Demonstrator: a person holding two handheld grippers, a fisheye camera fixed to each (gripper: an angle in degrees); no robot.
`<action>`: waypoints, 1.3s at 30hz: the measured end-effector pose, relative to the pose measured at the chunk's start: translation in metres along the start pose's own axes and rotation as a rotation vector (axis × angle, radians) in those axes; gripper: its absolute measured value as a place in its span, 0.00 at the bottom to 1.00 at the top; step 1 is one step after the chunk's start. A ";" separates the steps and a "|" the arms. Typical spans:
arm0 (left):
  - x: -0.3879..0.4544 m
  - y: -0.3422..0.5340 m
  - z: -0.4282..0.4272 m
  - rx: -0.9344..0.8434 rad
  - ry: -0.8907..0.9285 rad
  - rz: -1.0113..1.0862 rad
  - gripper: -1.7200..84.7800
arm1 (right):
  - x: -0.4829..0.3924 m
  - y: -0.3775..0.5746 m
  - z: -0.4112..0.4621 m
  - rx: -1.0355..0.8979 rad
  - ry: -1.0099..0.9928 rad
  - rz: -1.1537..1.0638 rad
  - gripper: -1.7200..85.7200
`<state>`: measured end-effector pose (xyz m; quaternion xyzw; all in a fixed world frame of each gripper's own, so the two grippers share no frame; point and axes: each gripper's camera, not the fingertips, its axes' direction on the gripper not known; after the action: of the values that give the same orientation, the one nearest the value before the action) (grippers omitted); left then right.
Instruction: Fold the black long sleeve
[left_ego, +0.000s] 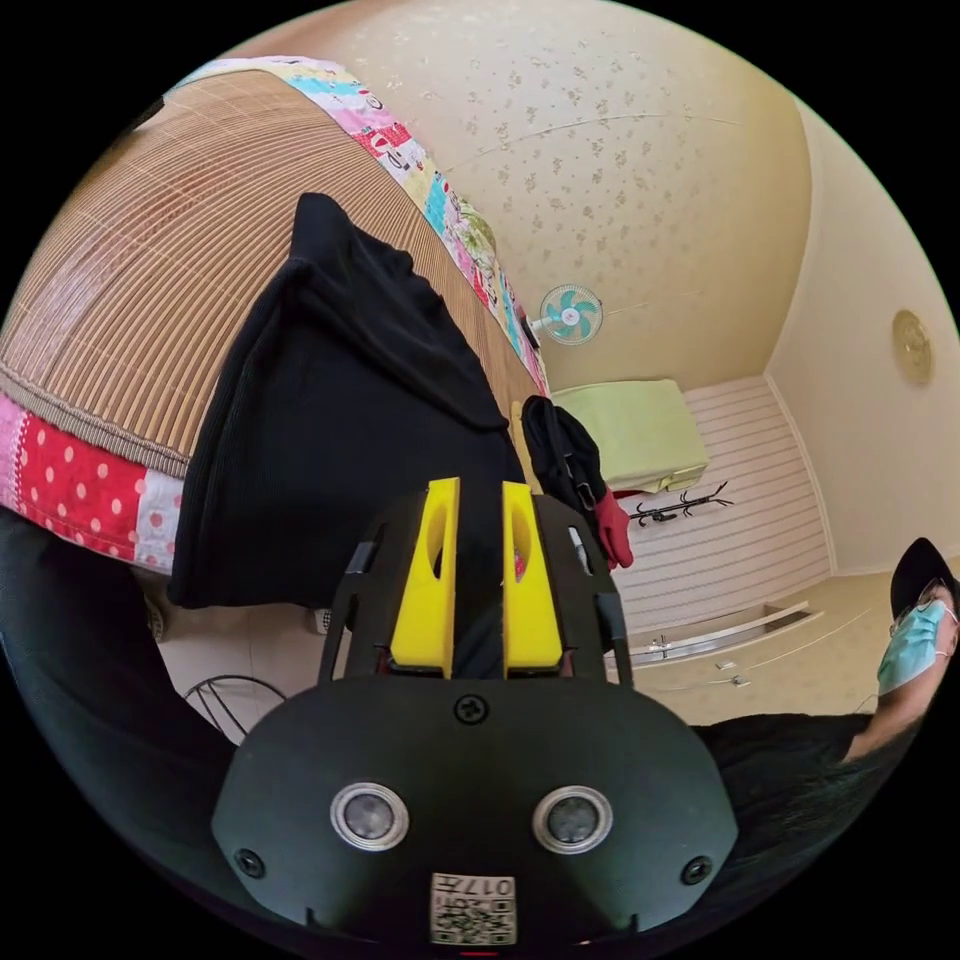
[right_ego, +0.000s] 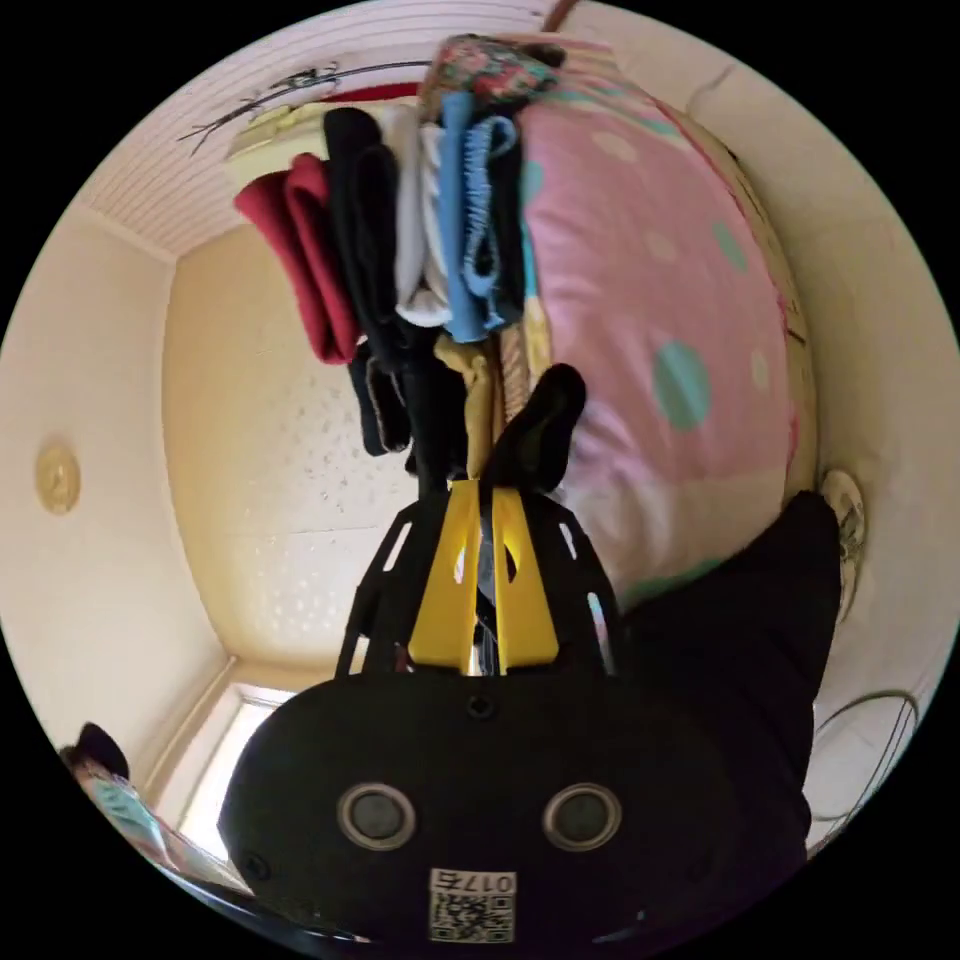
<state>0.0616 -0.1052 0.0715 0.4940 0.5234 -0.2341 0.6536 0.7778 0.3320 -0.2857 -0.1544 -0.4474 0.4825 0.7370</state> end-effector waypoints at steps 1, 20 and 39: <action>0.000 0.000 -0.002 0.006 -0.005 0.010 0.11 | -0.053 0.011 0.004 0.037 0.044 -0.206 0.06; -0.088 0.018 -0.009 0.085 -0.257 -0.011 0.13 | -0.068 0.403 0.229 -1.056 0.148 -0.991 0.12; -0.064 -0.085 -0.008 0.100 -0.380 0.210 0.06 | -0.084 0.331 0.144 -0.643 0.485 -1.054 0.06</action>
<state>-0.0340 -0.1461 0.0962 0.5244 0.3246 -0.2793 0.7359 0.4607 0.3923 -0.4670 -0.2311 -0.4063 -0.1488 0.8714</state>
